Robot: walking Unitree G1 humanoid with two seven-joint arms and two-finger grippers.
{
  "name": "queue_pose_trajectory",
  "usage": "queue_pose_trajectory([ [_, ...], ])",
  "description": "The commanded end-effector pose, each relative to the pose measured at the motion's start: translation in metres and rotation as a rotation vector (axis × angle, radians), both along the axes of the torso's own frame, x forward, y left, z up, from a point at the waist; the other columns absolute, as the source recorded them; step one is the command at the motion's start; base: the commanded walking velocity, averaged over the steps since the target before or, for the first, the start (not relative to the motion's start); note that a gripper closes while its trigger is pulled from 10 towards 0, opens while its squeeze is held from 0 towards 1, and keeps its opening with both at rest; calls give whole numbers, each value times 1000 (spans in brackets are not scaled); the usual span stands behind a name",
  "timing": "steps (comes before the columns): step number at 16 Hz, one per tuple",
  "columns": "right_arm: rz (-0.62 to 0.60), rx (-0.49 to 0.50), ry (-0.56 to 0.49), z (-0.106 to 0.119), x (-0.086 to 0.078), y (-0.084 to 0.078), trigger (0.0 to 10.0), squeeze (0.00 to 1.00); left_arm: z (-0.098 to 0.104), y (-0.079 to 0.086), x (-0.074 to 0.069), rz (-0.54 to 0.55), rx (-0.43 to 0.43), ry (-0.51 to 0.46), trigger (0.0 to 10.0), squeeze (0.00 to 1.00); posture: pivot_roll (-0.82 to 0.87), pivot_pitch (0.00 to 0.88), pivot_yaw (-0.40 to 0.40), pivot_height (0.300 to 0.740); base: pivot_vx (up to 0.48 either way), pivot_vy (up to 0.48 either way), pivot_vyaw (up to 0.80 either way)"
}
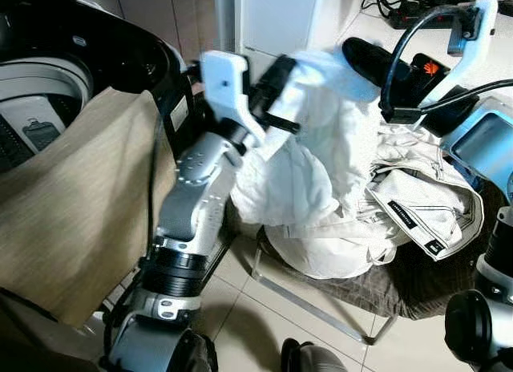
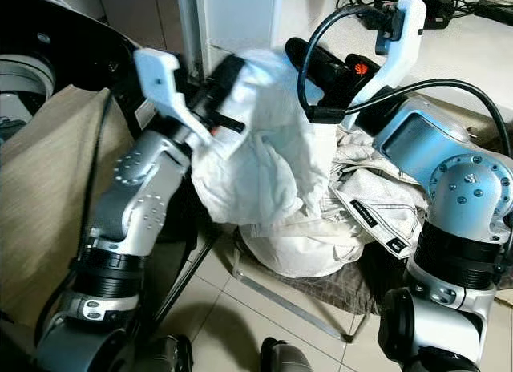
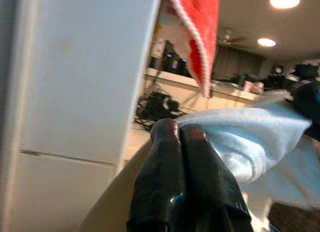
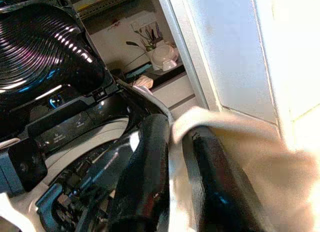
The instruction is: Clothes washing
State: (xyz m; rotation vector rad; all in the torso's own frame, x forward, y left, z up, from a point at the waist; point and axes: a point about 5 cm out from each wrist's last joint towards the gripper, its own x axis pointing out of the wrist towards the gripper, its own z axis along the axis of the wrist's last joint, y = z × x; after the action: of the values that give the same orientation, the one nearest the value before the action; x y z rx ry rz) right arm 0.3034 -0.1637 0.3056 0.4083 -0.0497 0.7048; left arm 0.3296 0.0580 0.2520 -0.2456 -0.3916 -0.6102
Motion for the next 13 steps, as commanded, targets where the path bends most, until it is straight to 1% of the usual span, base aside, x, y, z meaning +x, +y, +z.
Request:
queue_pose_trajectory([
  [1,-19,4,-8,1,-1,-6,10000,1000,2,-2,1,5,1,-7,0,0,-134,82,-19,740,0,0,0],
  [4,-4,11,-18,3,-6,-10,10000,1000,2,0,3,19,7,-8,0,0,-134,82,-19,740,0,0,0],
  [5,-2,4,-25,3,-8,-13,10000,1000,2,2,4,26,11,-9,0,0,-134,82,-19,740,0,0,0],
  [6,-20,-24,-23,2,-10,-17,10000,1000,3,4,5,38,16,-10,0,0,-132,79,-17,740,0,0,0],
  [7,-53,-214,-5,-13,-16,-22,10000,0,8,21,15,108,85,-32,0,0,-132,74,-15,740,0,0,0],
  [8,-56,-304,3,-21,-18,-21,10000,0,12,30,20,140,117,-42,0,0,-132,74,-15,740,0,0,0],
  [9,-6,-380,16,-34,-25,-13,10000,0,30,58,34,258,208,-96,0,0,-128,72,-12,740,0,0,0],
  [10,18,-377,15,-36,-27,-8,10000,0,50,81,43,364,266,-155,0,0,-123,71,-10,740,0,0,0],
  [11,39,-373,10,-38,-29,-2,10000,0,89,116,50,546,346,-258,0,0,-120,72,-5,740,0,0,0],
  [12,39,-373,10,-38,-29,-2,10000,0,89,116,50,546,346,-258,0,0,-120,72,-5,740,0,0,0],
  [13,5,-354,-1,-35,-25,-1,10000,0,180,166,29,939,478,-563,0,0,-110,72,-3,740,0,0,0],
])
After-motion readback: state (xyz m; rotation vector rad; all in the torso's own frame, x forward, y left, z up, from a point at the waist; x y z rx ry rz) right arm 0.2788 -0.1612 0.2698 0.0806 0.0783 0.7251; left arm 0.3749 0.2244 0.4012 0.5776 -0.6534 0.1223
